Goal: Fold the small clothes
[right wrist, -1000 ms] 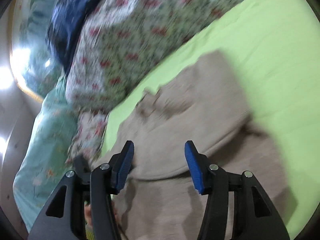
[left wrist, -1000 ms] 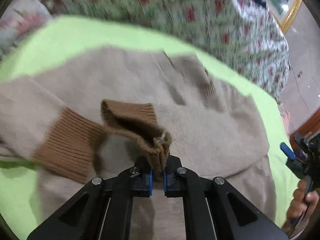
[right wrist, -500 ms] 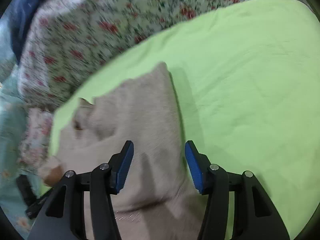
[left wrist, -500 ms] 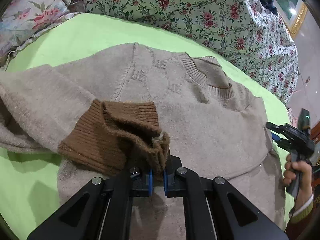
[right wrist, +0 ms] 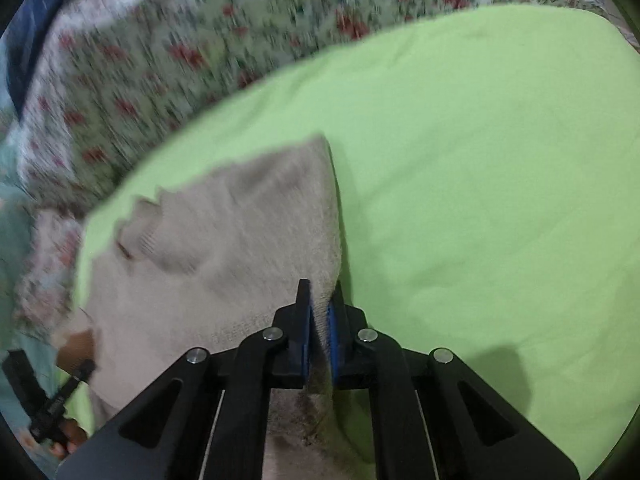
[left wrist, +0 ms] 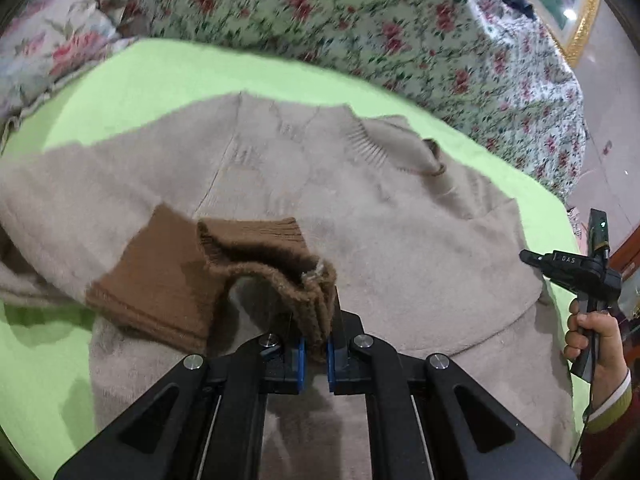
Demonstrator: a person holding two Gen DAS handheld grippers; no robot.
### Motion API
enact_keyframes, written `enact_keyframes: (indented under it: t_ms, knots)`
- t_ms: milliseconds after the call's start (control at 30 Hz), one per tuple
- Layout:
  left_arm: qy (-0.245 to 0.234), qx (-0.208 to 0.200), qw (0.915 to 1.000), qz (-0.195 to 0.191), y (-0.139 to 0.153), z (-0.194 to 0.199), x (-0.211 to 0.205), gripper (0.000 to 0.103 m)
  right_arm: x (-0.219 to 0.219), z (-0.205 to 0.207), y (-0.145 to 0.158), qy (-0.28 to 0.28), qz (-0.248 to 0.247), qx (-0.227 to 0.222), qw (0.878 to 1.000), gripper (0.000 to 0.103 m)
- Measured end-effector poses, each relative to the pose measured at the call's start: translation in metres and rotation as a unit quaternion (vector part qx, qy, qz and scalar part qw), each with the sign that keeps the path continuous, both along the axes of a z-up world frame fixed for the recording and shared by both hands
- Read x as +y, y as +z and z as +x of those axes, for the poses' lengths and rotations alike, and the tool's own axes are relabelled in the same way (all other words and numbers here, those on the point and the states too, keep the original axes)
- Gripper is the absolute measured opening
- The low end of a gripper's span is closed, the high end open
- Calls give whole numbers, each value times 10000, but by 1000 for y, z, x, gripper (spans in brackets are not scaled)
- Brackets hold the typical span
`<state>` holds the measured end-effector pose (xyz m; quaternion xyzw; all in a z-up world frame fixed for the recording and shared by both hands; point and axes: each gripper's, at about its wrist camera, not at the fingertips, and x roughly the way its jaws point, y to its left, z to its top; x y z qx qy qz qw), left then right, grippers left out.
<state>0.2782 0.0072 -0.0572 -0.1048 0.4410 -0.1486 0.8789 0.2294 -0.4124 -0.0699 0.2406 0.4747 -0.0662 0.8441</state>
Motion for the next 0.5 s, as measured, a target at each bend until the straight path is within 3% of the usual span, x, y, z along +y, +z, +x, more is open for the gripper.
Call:
enact_keyframes:
  t_ms: [100, 200, 267, 333, 400, 500]
  knots:
    - [-76, -90, 9999, 106, 1, -4, -2, 7, 15, -18, 29, -292, -675, -317, 9968, 14]
    - [-122, -54, 9996, 261, -1, -5, -9, 7, 44, -33, 49, 192, -557, -792, 9951, 18]
    - [-116, -25, 9994, 317, -2, -7, -10, 9, 60, -29, 35, 671, -261, -482, 9962, 24]
    - [-117, -10, 9995, 296, -2, -13, -3, 11, 56, -30, 11, 520, -382, 36, 9979, 24]
    - [-89, 7, 9993, 351, -1, -23, 8, 13, 39, -39, 7, 272, -69, -78, 9996, 18]
    - [-11, 25, 9986, 535, 4, -41, 27, 15, 33, -54, 21, 37, -8, -105, 9999, 22]
